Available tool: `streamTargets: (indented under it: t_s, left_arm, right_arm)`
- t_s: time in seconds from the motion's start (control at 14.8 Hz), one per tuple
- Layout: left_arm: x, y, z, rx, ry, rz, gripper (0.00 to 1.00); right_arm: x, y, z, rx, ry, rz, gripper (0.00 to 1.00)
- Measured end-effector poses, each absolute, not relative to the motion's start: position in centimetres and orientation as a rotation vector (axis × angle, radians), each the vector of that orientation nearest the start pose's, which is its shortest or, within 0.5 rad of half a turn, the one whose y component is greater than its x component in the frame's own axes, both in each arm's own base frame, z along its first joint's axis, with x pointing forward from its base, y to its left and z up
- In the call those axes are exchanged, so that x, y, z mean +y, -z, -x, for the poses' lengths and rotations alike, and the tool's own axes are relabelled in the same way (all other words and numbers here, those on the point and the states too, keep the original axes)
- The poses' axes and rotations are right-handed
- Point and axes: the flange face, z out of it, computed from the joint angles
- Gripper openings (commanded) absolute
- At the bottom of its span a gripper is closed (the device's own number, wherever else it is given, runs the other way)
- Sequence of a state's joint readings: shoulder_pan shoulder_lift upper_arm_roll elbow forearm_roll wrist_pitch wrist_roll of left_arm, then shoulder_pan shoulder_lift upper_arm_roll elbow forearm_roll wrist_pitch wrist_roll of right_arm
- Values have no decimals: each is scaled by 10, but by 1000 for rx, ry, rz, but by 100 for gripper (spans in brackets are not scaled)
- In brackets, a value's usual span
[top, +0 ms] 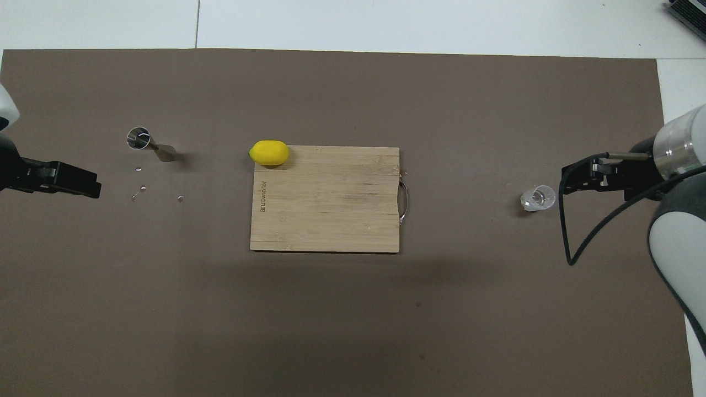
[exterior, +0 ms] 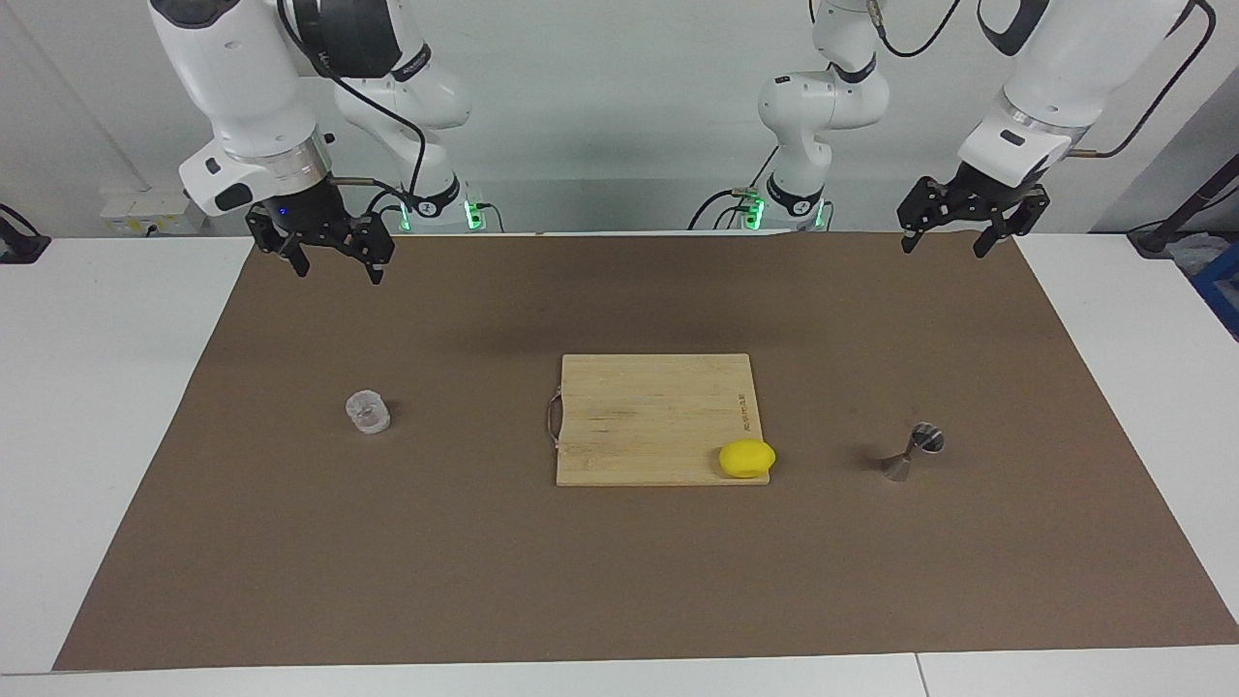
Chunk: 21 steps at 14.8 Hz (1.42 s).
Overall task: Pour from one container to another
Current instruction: 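Move the left gripper toward the small dark metal cup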
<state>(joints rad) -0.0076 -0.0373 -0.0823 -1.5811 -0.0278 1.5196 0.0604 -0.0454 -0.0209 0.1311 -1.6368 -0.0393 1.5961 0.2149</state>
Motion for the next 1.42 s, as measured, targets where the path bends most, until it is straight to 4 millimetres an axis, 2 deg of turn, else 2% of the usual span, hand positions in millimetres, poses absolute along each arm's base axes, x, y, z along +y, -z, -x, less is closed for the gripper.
streamTargets:
  t_s: [0.27, 0.61, 0.75, 0.95, 1.08, 1.22, 1.42]
  left_arm:
    - [-52, -636, -535, 239, -39, 3157, 100]
    - [-49, -631, -535, 232, -79, 3157, 100]
    - [-45, -619, -534, 221, -173, 3155, 100]
    - [-29, -588, -548, 166, -294, 3174, 100]
    - [-8, -557, -563, -3, -388, 3225, 100]
    - [11, -530, -576, -273, -475, 3261, 100]
    - [26, -508, -590, -708, -538, 3265, 100]
  right_arm:
    - [43, -621, -546, 207, -17, 3179, 100]
    - [45, -622, -546, 206, -20, 3164, 100]
    - [45, -622, -546, 209, -29, 3148, 100]
    - [45, -621, -545, 210, -42, 3148, 100]
    - [45, -621, -545, 209, -43, 3148, 100]
    - [45, -621, -545, 209, -44, 3149, 100]
    - [45, -621, -545, 208, -45, 3149, 100]
